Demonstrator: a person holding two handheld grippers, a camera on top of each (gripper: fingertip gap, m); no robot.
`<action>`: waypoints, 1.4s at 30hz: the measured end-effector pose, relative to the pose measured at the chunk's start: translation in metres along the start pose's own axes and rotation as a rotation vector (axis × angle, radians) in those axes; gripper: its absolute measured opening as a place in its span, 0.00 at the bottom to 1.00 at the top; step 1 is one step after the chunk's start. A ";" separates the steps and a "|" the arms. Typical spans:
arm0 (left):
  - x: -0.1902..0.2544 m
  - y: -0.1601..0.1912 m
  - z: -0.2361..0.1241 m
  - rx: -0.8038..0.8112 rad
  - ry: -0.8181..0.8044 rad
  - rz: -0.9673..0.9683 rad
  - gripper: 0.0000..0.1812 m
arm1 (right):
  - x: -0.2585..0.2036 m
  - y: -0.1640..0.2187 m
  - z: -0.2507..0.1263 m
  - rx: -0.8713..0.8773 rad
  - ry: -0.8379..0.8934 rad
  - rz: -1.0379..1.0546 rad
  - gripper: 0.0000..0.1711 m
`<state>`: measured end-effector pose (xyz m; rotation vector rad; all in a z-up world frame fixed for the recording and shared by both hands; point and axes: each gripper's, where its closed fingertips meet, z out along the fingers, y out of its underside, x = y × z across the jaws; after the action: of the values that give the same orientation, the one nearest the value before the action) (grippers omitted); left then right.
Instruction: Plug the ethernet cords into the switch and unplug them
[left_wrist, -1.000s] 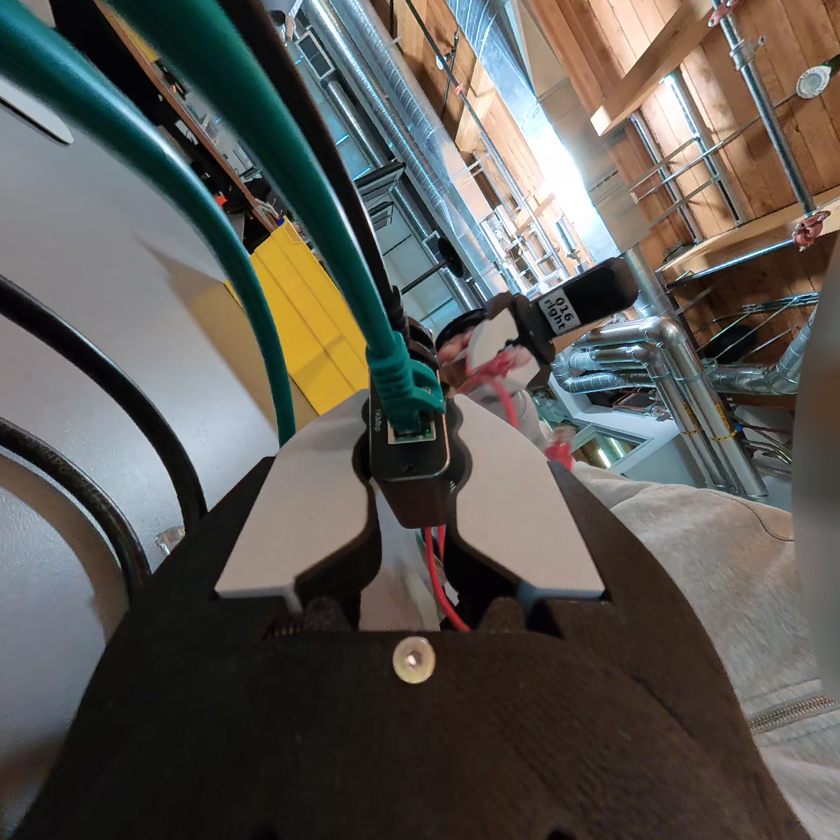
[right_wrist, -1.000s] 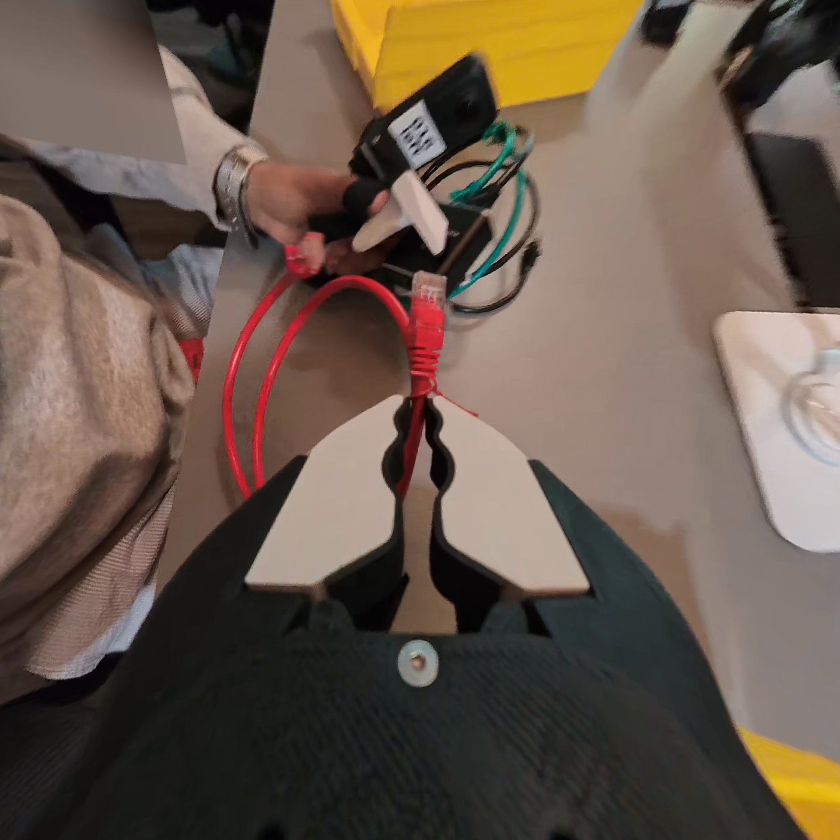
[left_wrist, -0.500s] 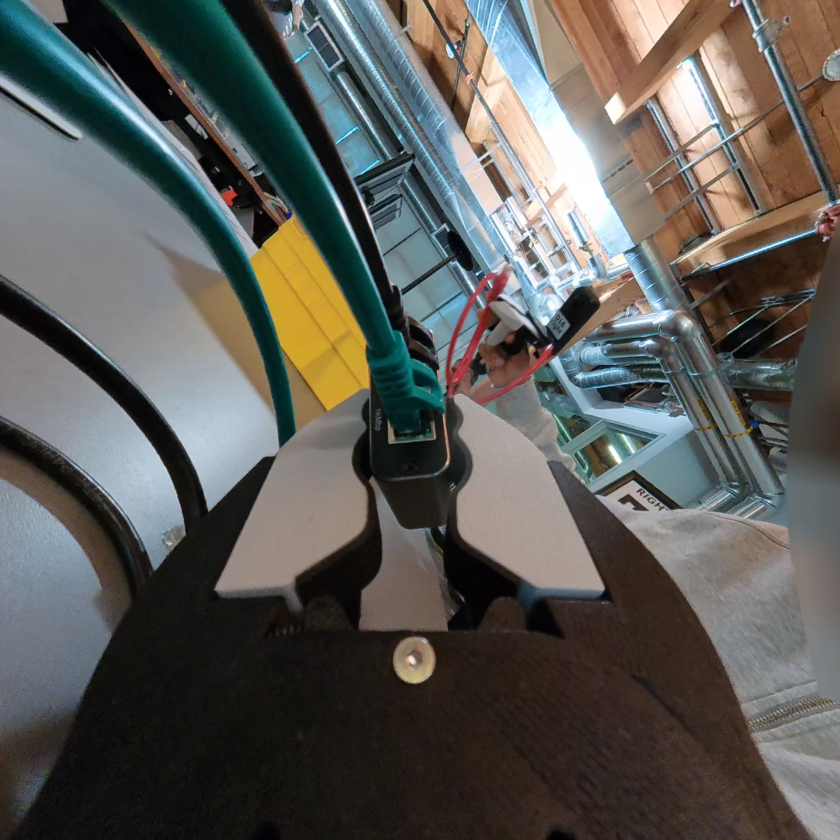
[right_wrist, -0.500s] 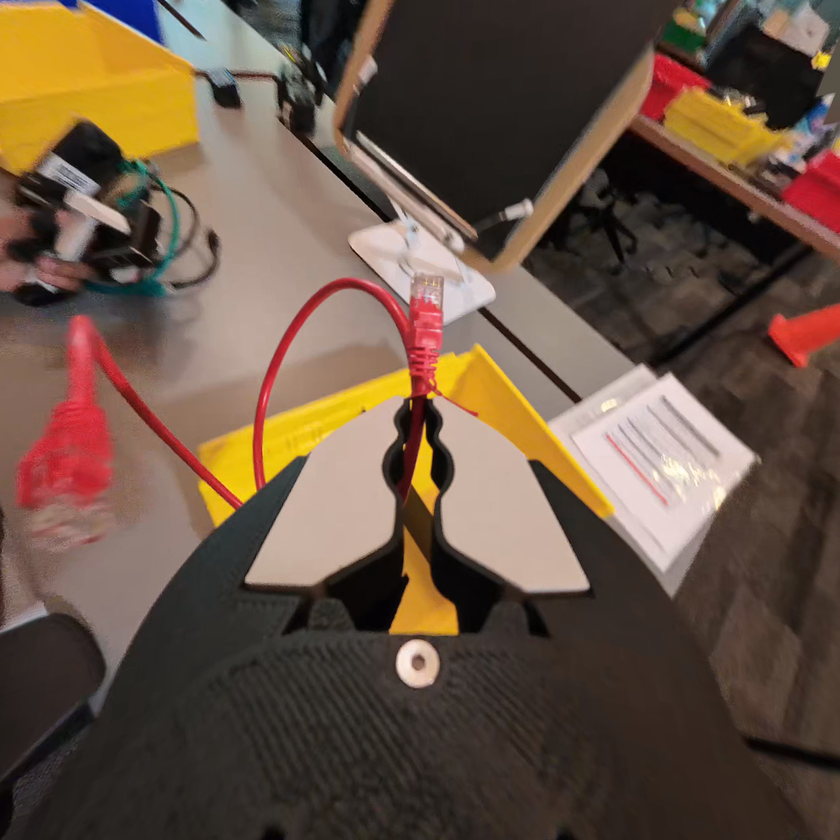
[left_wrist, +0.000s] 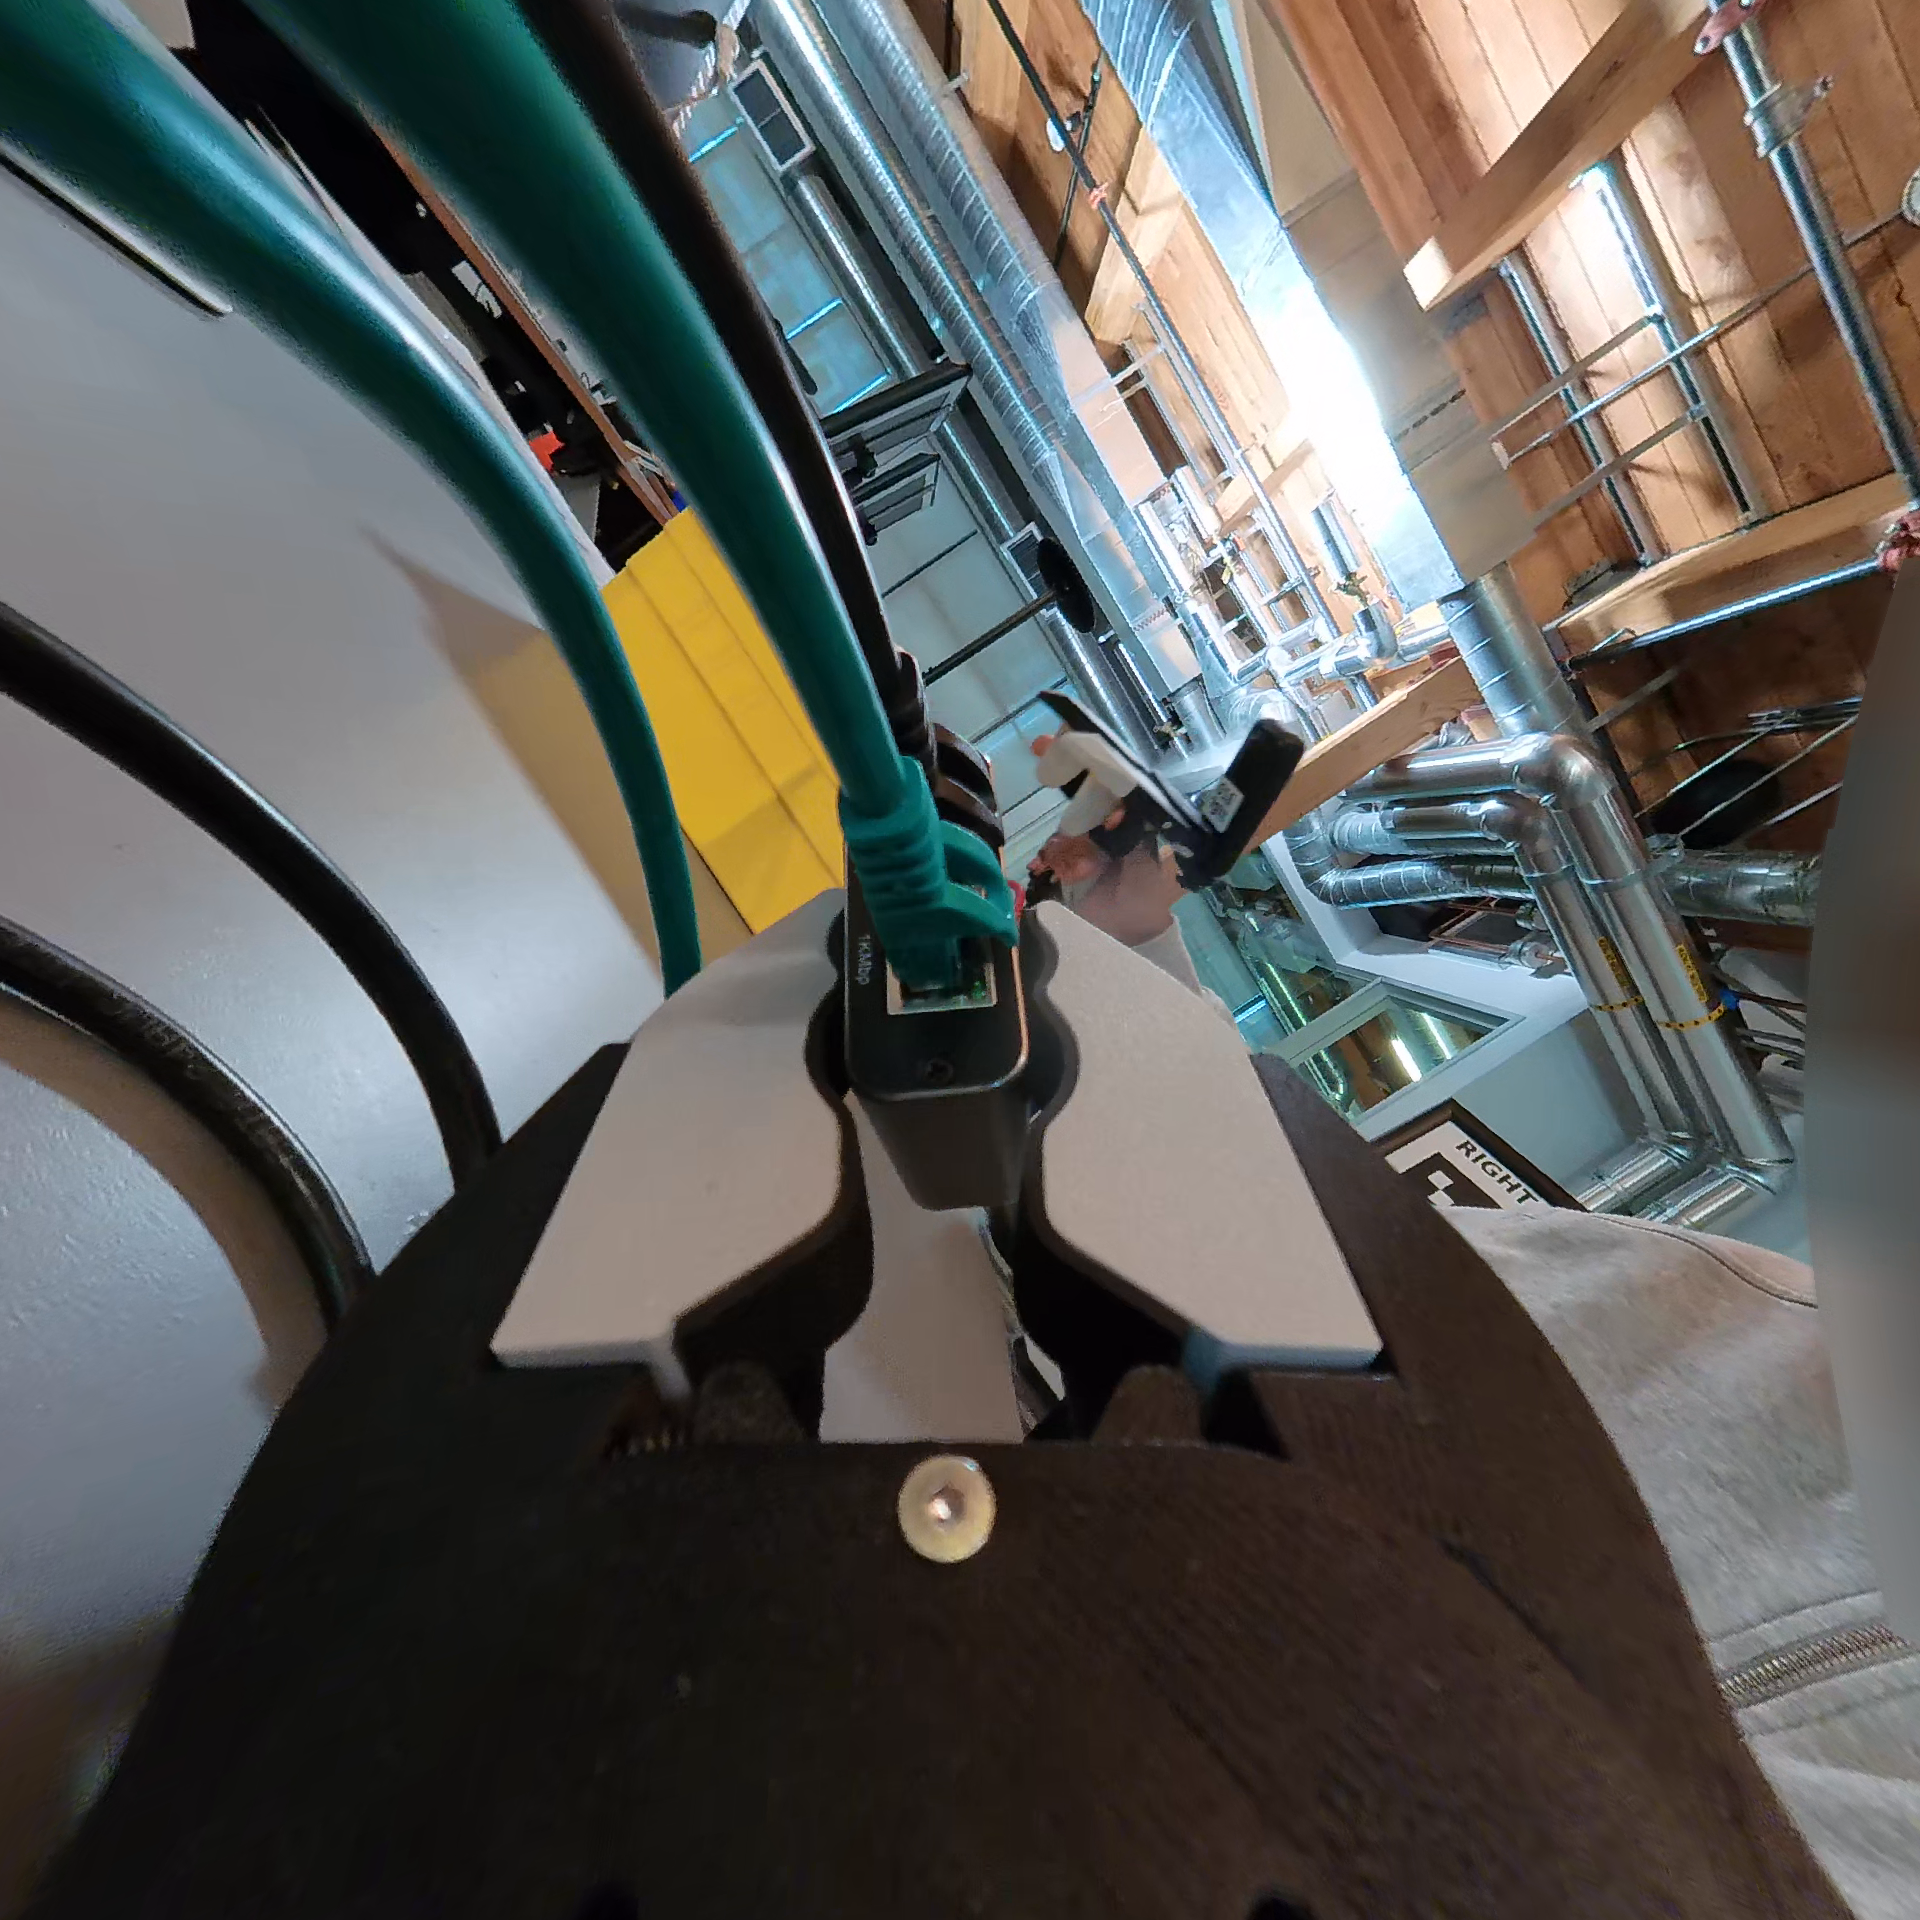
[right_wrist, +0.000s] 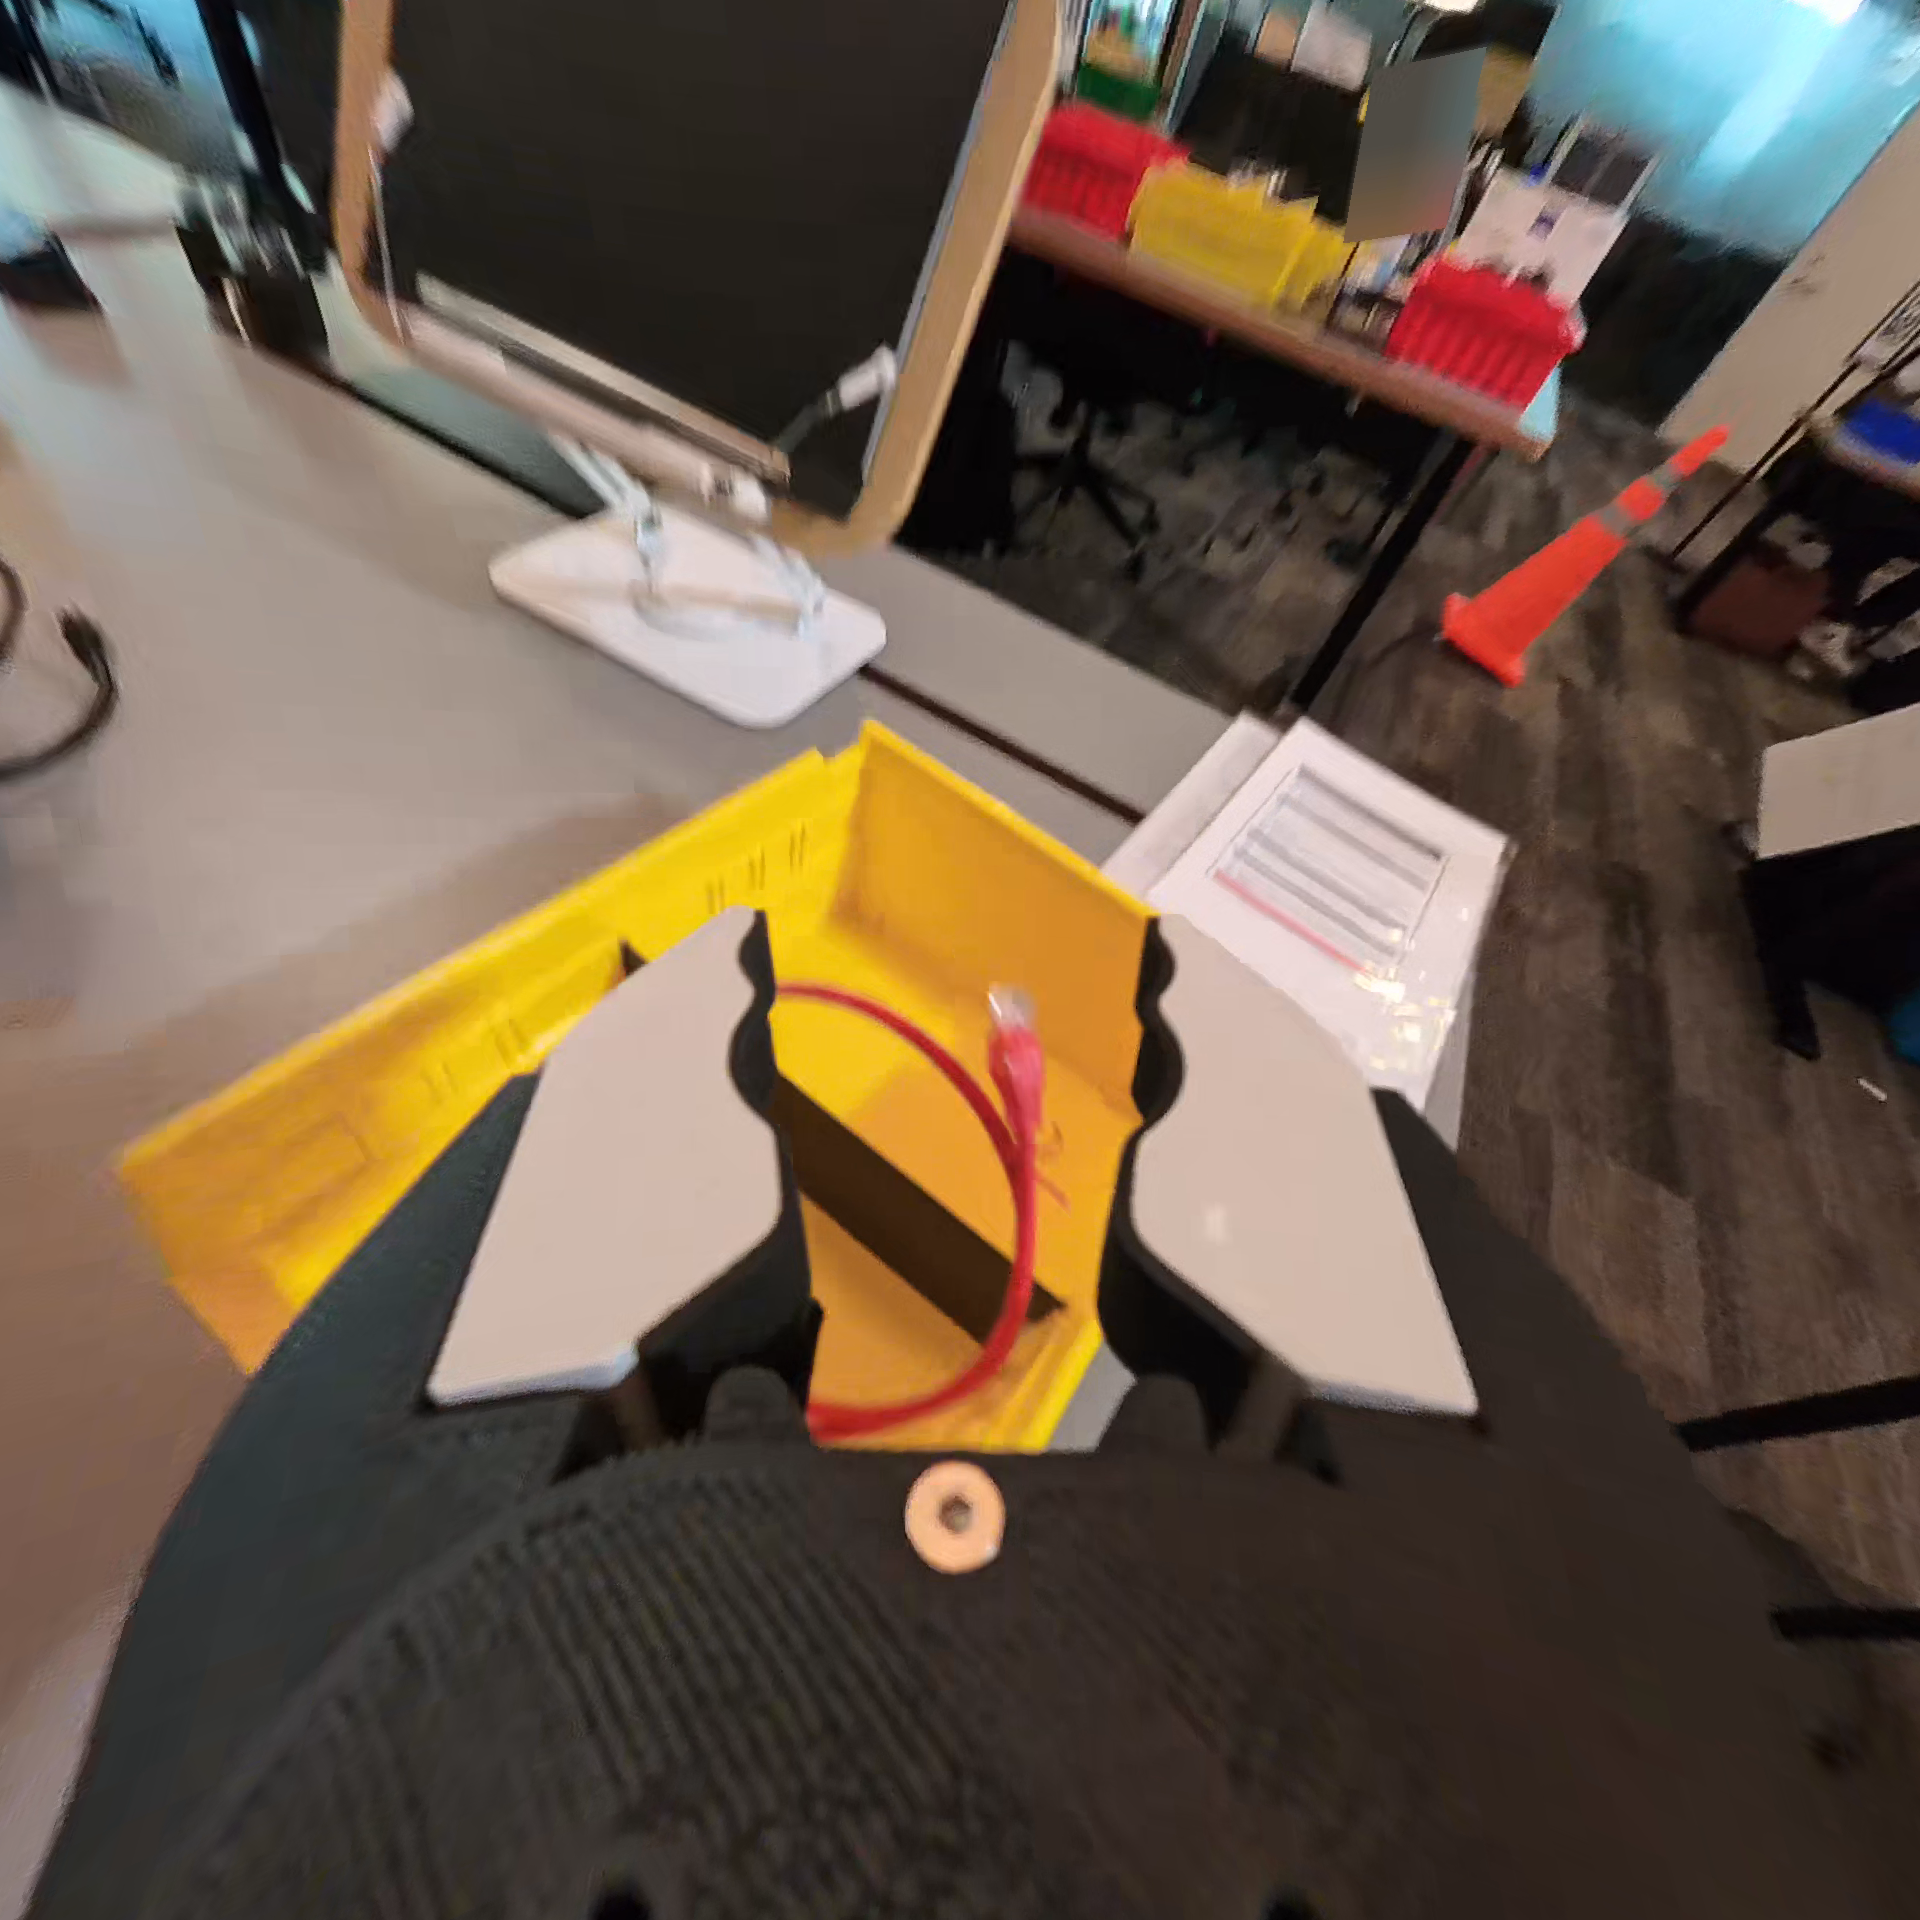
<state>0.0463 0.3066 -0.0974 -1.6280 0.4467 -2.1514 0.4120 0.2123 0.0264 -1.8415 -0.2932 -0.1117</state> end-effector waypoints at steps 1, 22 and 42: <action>0.000 0.000 0.000 -0.001 0.001 -0.002 0.15 | -0.008 -0.015 -0.004 0.041 -0.006 -0.004 0.38; 0.006 0.005 -0.002 -0.011 0.047 -0.039 0.15 | -0.020 0.021 -0.098 -0.172 0.503 -0.090 0.21; 0.001 0.006 0.001 -0.021 0.002 -0.020 0.15 | -0.076 0.099 -0.002 -0.402 0.135 -0.118 0.25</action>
<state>0.0479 0.3007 -0.0995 -1.6484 0.4562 -2.1702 0.3640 0.1734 -0.0821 -2.2011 -0.2998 -0.3991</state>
